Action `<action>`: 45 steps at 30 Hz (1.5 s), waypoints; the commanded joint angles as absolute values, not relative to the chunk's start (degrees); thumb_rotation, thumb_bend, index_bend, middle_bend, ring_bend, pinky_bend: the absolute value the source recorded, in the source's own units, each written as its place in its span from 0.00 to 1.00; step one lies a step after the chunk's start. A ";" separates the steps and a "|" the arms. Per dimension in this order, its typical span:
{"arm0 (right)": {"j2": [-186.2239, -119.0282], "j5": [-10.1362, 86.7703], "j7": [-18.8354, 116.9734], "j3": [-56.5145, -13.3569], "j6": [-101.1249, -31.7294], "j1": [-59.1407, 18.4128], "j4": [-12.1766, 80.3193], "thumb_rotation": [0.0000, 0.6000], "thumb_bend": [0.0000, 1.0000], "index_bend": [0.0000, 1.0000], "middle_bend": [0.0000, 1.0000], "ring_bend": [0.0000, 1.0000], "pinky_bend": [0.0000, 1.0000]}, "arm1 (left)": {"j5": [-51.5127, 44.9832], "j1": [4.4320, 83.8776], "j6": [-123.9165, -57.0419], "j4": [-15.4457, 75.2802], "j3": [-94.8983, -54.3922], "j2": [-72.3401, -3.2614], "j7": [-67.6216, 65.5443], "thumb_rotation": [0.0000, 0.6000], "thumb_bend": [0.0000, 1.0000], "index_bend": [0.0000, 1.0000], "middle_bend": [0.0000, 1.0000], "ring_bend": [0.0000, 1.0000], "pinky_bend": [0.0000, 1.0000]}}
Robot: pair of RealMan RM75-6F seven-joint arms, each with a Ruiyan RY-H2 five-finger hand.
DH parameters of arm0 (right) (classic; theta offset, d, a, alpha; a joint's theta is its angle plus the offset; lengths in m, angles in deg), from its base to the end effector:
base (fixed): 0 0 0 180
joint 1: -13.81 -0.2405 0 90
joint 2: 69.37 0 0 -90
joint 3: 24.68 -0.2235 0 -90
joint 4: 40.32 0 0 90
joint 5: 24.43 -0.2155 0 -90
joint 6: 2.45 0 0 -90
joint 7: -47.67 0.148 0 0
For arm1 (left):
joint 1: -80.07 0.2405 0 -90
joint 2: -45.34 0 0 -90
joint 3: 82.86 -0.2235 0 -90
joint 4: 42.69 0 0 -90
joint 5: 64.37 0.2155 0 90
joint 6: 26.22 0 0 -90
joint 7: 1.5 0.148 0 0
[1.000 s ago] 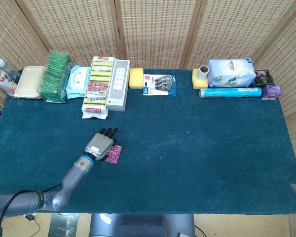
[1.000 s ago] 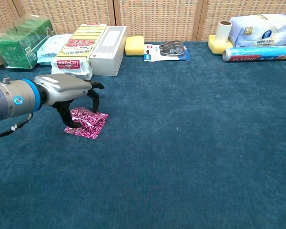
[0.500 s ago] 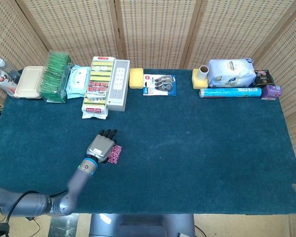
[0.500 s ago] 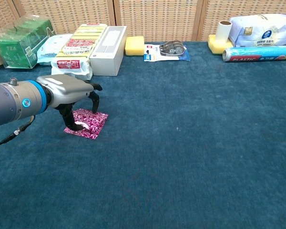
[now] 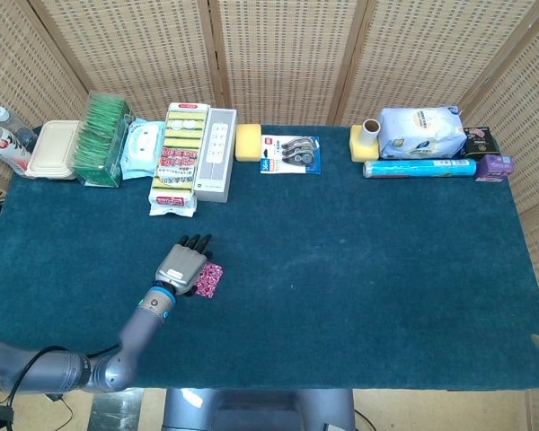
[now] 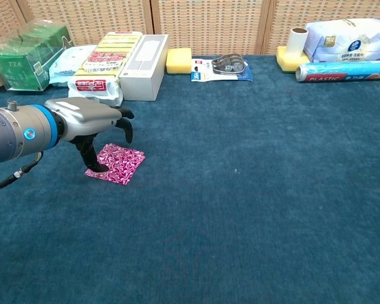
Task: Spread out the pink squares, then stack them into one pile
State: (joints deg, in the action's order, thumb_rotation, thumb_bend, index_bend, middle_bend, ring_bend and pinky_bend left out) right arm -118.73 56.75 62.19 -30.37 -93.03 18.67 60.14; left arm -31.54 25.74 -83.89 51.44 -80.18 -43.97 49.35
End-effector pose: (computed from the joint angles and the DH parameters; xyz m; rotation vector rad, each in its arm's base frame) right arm -0.2998 -0.1419 0.2243 1.1033 -0.9861 0.9534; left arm -0.1147 0.3001 -0.0537 -2.0315 -0.8234 -0.4403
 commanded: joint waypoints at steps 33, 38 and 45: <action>-118.78 56.77 61.94 -30.35 -93.02 18.64 60.26 1.00 0.03 0.21 0.05 0.00 0.00 | -39.56 23.25 -85.03 56.16 -82.89 -41.01 50.70 1.00 0.23 0.23 0.00 0.00 0.09; -118.82 56.71 61.73 -30.34 -93.02 18.64 60.37 1.00 0.03 0.21 0.05 0.00 0.00 | -37.98 23.23 -84.71 55.44 -82.70 -40.99 49.41 1.00 0.23 0.23 0.00 0.00 0.09; -118.76 56.67 61.94 -30.37 -93.04 18.66 60.30 1.00 0.03 0.21 0.05 0.00 0.00 | -38.53 22.29 -84.01 53.16 -82.44 -42.82 49.68 1.00 0.23 0.23 0.00 0.00 0.09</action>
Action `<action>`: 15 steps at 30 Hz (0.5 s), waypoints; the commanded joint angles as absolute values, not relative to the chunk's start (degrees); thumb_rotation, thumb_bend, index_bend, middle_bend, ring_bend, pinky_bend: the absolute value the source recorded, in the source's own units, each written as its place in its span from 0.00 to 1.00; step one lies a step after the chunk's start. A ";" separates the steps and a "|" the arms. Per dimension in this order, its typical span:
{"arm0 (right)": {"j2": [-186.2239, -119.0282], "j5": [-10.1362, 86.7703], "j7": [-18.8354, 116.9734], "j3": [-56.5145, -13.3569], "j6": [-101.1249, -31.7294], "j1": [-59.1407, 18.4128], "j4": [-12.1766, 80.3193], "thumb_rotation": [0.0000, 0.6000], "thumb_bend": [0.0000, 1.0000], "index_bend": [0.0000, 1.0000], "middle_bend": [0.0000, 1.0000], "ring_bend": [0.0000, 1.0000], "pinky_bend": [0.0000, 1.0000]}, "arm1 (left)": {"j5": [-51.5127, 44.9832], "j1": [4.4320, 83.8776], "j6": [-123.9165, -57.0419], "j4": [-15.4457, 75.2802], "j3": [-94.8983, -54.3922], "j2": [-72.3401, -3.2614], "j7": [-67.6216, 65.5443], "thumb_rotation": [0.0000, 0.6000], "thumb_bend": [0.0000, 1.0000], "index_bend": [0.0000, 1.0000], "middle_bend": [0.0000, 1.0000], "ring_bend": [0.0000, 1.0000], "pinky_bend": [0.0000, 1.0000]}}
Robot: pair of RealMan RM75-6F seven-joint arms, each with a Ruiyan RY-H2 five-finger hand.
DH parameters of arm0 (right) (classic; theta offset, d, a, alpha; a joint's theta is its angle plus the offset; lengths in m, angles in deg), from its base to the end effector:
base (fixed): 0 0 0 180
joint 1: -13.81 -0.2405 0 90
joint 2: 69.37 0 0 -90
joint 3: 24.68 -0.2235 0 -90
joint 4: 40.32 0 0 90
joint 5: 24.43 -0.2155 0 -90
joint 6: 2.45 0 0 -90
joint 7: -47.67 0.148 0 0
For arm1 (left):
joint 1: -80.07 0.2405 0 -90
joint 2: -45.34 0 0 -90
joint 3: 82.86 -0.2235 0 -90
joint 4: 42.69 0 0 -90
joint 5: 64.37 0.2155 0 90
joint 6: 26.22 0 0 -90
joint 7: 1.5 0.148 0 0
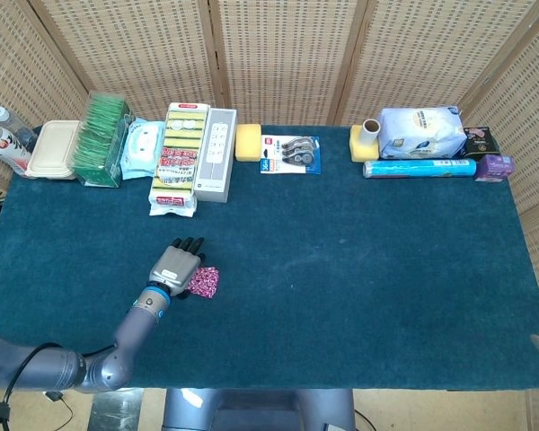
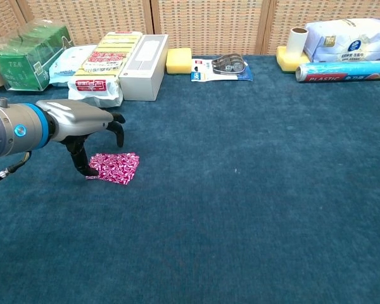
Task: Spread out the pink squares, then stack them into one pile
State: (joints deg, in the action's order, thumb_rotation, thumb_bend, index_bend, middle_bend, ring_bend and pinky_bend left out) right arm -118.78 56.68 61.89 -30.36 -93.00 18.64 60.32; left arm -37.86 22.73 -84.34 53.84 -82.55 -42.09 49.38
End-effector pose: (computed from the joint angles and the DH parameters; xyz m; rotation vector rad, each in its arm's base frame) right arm -0.2993 -0.1420 0.2236 1.1032 -0.9864 0.9513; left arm -0.1215 0.2965 -0.0499 -2.0312 -0.8698 -0.3618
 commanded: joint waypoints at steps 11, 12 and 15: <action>-118.60 56.58 62.82 -30.51 -93.37 18.86 60.05 1.00 0.03 0.21 0.05 0.00 0.00 | -35.82 22.06 -82.63 52.18 -82.75 -44.49 48.02 1.00 0.23 0.23 0.00 0.00 0.09; -118.59 56.58 62.86 -30.52 -93.40 18.88 60.05 1.00 0.03 0.21 0.05 0.00 0.00 | -35.71 22.07 -82.62 52.28 -82.77 -44.45 47.93 1.00 0.23 0.23 0.00 0.00 0.09; -118.55 56.60 62.94 -30.57 -93.49 18.90 60.06 1.00 0.03 0.21 0.05 0.00 0.00 | -35.11 22.21 -82.68 52.78 -83.01 -44.20 47.55 1.00 0.23 0.23 0.00 0.00 0.09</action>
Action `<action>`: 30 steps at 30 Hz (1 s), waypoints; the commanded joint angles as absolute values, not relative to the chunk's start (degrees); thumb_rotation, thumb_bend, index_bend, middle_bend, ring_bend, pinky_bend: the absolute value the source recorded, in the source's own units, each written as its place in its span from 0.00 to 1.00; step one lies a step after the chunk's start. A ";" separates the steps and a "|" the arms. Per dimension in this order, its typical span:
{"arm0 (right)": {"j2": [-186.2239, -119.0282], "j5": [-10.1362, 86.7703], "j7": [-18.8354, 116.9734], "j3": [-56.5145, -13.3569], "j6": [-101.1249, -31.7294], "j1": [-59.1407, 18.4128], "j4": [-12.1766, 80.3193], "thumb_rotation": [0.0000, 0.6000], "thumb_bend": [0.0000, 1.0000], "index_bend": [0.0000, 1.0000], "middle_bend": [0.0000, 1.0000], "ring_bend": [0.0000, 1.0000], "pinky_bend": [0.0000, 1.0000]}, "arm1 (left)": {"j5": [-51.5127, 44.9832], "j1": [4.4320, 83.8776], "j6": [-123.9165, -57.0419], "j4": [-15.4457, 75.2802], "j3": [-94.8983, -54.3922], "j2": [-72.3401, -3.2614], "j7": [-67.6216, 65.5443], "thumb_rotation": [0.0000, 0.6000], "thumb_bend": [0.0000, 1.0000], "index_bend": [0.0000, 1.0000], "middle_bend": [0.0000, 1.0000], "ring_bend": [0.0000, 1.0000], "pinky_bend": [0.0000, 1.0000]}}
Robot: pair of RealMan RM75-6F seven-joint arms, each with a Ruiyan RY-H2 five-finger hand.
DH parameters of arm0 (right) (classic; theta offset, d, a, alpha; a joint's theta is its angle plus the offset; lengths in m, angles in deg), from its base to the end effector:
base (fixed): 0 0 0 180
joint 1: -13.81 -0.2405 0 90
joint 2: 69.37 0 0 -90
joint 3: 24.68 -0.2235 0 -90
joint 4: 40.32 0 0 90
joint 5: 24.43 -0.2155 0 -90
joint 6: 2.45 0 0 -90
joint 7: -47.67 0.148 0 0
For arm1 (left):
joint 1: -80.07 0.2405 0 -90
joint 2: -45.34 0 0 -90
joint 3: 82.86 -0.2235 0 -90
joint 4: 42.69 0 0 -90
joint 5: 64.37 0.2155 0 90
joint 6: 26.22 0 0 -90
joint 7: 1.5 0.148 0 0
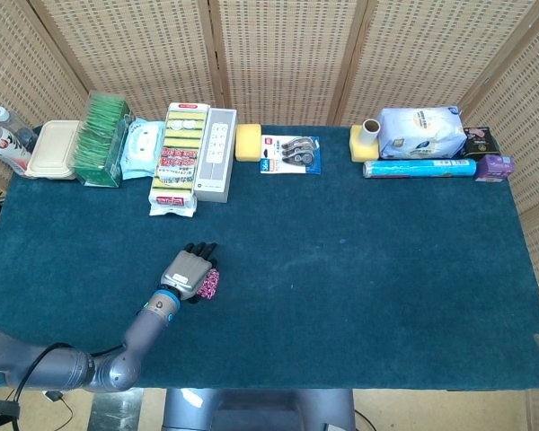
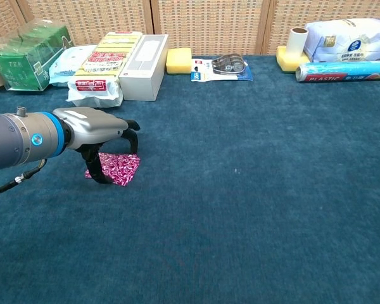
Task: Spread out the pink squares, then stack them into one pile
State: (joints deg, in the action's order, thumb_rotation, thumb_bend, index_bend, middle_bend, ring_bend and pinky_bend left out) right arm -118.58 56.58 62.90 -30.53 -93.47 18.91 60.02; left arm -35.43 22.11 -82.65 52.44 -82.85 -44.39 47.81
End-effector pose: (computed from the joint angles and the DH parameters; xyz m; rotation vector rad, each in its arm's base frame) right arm -0.3003 -0.1410 0.2268 1.0917 -0.9838 0.9623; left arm -0.1116 0.2909 -0.0638 -2.0884 -0.8657 -0.3999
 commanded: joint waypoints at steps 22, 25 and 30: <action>-118.67 56.79 62.72 -30.50 -93.55 18.93 60.06 1.00 0.03 0.21 0.05 0.00 0.00 | -24.62 25.42 -85.92 60.57 -83.65 -36.81 41.28 1.00 0.23 0.10 0.00 0.00 0.09; -118.71 56.88 62.54 -30.48 -93.53 18.88 60.14 1.00 0.03 0.21 0.05 0.00 0.00 | -19.65 27.75 -87.82 63.03 -84.77 -33.28 38.65 1.00 0.23 0.00 0.00 0.00 0.09; -118.84 57.14 61.90 -30.34 -93.34 18.74 60.32 1.00 0.03 0.21 0.05 0.00 0.00 | -9.23 34.01 -93.76 65.40 -88.00 -26.82 32.25 1.00 0.20 0.00 0.00 0.00 0.09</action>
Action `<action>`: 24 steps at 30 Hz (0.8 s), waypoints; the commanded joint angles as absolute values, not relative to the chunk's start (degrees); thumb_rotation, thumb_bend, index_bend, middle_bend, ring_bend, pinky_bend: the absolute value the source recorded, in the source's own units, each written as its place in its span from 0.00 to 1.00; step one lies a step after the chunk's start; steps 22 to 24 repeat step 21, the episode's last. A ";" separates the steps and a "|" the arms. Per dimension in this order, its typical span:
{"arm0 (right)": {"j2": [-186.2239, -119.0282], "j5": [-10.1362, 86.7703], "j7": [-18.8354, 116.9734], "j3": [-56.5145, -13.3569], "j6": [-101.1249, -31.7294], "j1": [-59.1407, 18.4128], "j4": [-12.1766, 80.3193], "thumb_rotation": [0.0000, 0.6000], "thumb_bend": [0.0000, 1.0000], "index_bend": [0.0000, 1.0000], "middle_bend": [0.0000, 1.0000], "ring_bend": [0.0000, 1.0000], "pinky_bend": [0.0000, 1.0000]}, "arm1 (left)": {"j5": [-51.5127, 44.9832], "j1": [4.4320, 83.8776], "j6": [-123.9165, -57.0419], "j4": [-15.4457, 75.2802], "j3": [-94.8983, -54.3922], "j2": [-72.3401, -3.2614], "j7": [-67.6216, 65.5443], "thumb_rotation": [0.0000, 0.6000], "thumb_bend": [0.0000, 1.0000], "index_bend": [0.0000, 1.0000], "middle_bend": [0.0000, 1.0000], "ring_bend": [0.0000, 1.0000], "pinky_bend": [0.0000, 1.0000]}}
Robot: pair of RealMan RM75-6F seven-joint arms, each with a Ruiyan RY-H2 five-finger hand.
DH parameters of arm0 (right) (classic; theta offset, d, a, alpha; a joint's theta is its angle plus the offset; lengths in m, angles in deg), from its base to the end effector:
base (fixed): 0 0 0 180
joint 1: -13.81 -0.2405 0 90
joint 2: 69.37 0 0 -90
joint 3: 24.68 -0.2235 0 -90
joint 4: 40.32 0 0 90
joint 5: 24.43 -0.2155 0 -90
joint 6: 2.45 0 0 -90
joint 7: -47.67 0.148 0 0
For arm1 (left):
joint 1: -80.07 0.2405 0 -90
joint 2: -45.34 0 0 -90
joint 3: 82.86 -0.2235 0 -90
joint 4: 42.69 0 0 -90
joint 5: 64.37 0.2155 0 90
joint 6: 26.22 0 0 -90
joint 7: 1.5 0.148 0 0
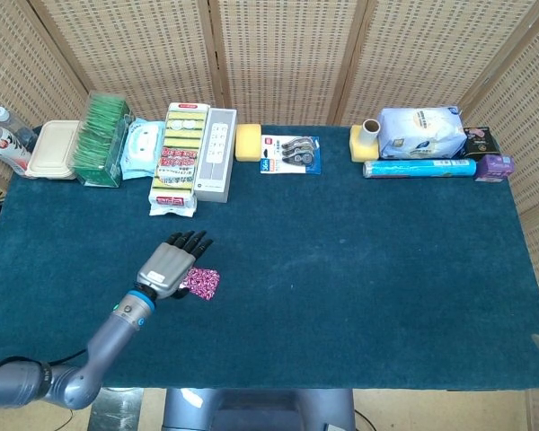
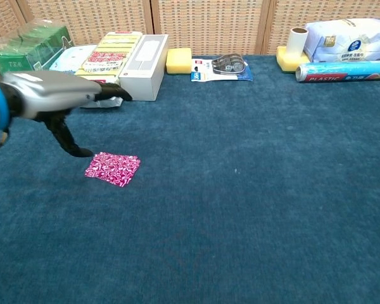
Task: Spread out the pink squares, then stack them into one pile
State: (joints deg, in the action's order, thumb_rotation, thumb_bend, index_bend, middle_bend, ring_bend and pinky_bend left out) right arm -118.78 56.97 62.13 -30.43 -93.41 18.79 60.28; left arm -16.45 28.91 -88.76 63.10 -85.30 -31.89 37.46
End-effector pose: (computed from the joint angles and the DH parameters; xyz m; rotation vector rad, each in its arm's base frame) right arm -0.2985 -0.1416 0.2244 1.1023 -0.9817 0.9597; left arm -0.1170 0.2804 -0.0019 -2.0293 -0.7982 -0.6197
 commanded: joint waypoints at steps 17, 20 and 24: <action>-121.54 57.28 55.99 -30.31 -92.92 17.65 60.41 1.00 0.03 0.19 0.05 0.00 0.00 | 22.05 60.90 -121.36 51.43 -96.65 -20.78 2.93 1.00 0.20 0.00 0.00 0.00 0.09; -121.79 57.47 55.27 -30.24 -92.94 17.56 60.60 1.00 0.03 0.19 0.05 0.00 0.00 | 21.87 62.65 -120.36 50.40 -96.77 -21.10 0.49 1.00 0.19 0.00 0.00 0.00 0.09; -121.86 57.49 55.08 -30.25 -93.01 17.56 60.65 1.00 0.03 0.19 0.05 0.00 0.00 | 21.79 62.79 -119.46 50.48 -96.87 -20.62 0.38 1.00 0.20 0.00 0.00 0.00 0.09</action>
